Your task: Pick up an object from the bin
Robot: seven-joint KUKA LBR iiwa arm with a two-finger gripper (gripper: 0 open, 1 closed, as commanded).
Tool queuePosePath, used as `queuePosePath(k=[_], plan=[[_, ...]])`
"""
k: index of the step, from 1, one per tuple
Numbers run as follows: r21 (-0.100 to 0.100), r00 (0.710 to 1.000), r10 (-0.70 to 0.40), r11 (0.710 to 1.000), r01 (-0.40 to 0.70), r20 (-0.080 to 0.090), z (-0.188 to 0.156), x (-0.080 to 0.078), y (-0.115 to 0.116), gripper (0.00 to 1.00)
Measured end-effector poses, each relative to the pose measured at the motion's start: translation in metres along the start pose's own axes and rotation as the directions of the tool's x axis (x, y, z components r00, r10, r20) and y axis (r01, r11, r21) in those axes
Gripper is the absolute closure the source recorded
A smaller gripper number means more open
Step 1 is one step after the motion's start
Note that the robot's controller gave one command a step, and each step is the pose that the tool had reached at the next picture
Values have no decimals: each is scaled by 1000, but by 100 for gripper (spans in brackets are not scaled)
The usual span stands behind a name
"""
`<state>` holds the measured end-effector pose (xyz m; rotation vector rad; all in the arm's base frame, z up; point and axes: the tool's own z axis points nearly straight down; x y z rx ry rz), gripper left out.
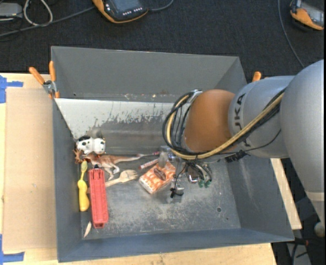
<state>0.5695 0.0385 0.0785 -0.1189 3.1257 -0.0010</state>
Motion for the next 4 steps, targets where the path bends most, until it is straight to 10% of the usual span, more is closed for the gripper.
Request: queuePosePath(k=[1,2,4], plan=[[-4,1000,-15,1000,15,-9,8,-51,31,100],[-3,1000,-16,1000,16,-9,8,-51,31,100],[-3,1000,-12,1000,12,-21,-122,-35,30,100]])
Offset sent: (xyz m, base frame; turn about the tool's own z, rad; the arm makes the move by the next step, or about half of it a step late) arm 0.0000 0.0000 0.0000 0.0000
